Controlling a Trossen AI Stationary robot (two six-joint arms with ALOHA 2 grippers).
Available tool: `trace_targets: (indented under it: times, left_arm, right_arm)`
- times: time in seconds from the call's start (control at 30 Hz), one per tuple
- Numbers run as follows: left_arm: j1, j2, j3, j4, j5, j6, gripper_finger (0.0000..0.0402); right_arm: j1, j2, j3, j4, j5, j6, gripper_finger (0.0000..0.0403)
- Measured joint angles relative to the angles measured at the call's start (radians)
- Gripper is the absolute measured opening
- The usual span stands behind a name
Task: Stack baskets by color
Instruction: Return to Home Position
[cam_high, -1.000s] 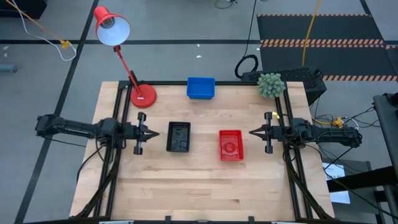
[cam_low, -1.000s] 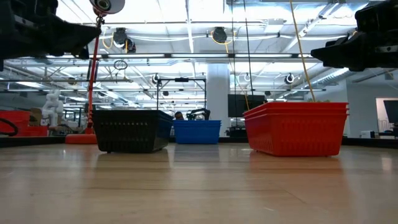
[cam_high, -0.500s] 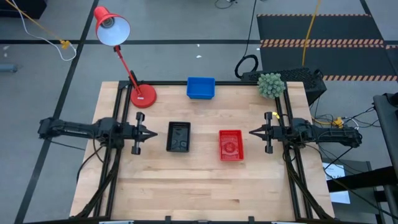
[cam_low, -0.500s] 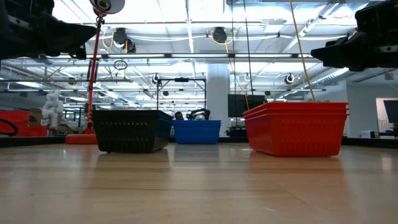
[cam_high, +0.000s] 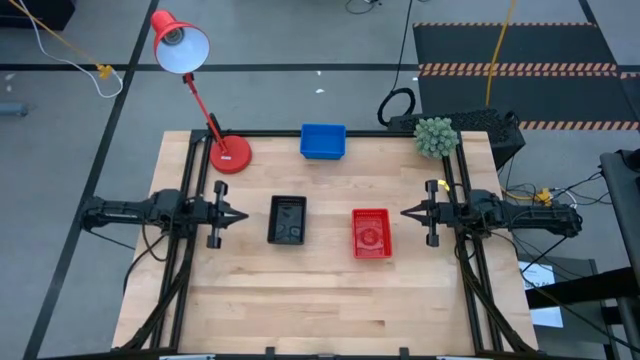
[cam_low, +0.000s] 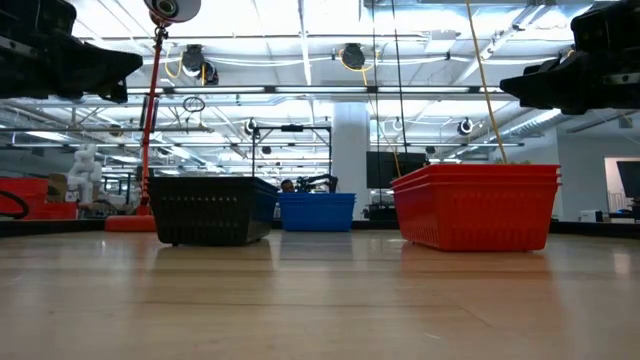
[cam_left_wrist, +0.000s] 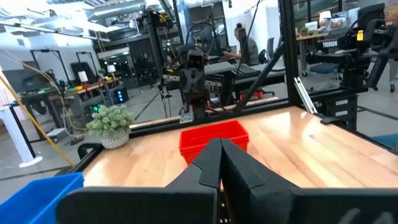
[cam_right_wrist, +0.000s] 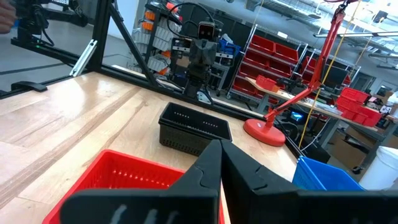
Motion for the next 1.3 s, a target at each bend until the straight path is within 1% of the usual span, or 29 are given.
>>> trace_targets:
  times: [0.17, 0.27, 0.43, 0.67, 0.97, 1.3]
  left_arm:
    - [0.001, 0.0, 0.0, -0.024, 0.02, 0.003, 0.0003]
    - [0.001, 0.0, 0.0, -0.074, 0.027, -0.003, 0.0007]
    - [0.001, 0.02, 0.001, -0.072, 0.026, -0.024, 0.0015]
    - [0.001, 0.024, 0.001, -0.072, 0.026, -0.024, 0.0003]
    - [0.001, 0.024, 0.001, -0.072, 0.026, -0.024, 0.0031]
    - [0.001, 0.024, 0.001, -0.072, 0.026, -0.023, 0.0031]
  right_arm:
    - [0.0, 0.0, 0.0, 0.0, 0.0, 0.0, 0.0]
    - [0.0, 0.0, 0.0, 0.0, 0.0, 0.0, 0.0]
    - [0.0, 0.0, 0.0, 0.0, 0.0, 0.0, 0.0]
    - [0.0, 0.0, 0.0, 0.0, 0.0, 0.0, 0.0]
    - [0.0, 0.0, 0.0, 0.0, 0.0, 0.0, 0.0]
    - [0.0, 0.0, 0.0, 0.0, 0.0, 0.0, 0.0]
